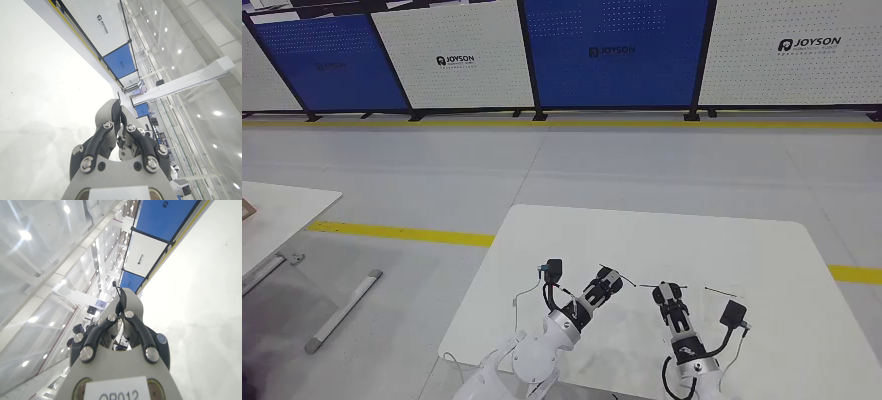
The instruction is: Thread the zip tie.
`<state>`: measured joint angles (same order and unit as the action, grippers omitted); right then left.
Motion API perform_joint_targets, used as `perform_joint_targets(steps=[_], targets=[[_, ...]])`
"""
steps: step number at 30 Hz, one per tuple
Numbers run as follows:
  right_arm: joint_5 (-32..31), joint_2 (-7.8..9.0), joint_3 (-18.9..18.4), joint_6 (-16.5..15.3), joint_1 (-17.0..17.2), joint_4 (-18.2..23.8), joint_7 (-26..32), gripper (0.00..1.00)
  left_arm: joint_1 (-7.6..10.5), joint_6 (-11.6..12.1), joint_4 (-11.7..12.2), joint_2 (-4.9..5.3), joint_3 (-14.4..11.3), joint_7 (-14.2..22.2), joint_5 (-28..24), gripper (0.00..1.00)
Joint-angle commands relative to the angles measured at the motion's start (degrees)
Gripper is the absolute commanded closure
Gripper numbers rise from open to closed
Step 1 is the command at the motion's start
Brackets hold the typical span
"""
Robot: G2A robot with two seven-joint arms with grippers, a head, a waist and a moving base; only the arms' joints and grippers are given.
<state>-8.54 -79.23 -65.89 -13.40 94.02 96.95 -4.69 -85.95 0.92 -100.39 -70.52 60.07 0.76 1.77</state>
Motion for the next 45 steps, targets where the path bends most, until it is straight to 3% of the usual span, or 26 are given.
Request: perform_joint_targets(steps=[1,10,13,21,26,33,45], targets=[[0.5,0.01,-0.1,-0.6,0.0,0.0,0.2,1.0,0.0,0.0,0.0,0.0,0.0,0.0,0.0,1.0],[0.5,0.01,-0.1,-0.6,0.0,0.0,0.2,1.0,0.06,-0.2,0.4,0.03,0.1,0.1,0.5,1.0],[0.5,0.01,-0.1,-0.6,0.0,0.0,0.2,1.0,0.04,-0.4,1.2,0.24,0.5,1.7,1.9,1.0],[0.5,0.01,-0.1,-0.6,0.0,0.0,0.2,1.0,-1.07,2.9,2.4,0.83,2.7,3.9,2.6,1.0],[-0.2,0.02,-0.3,0.1,0.0,0.0,-0.2,1.0,-1.07,2.9,2.4,0.83,2.7,3.9,2.6,1.0],[-1.9,-0.01,-0.3,-0.1,2.7,-0.3,-3.7,1.0,-1.07,2.9,2.4,0.83,2.7,3.9,2.6,1.0],[-2.5,-0.28,1.0,1.2,1.3,-2.1,-2.9,1.0,-1.07,2.9,2.4,0.83,2.7,3.9,2.6,1.0]])
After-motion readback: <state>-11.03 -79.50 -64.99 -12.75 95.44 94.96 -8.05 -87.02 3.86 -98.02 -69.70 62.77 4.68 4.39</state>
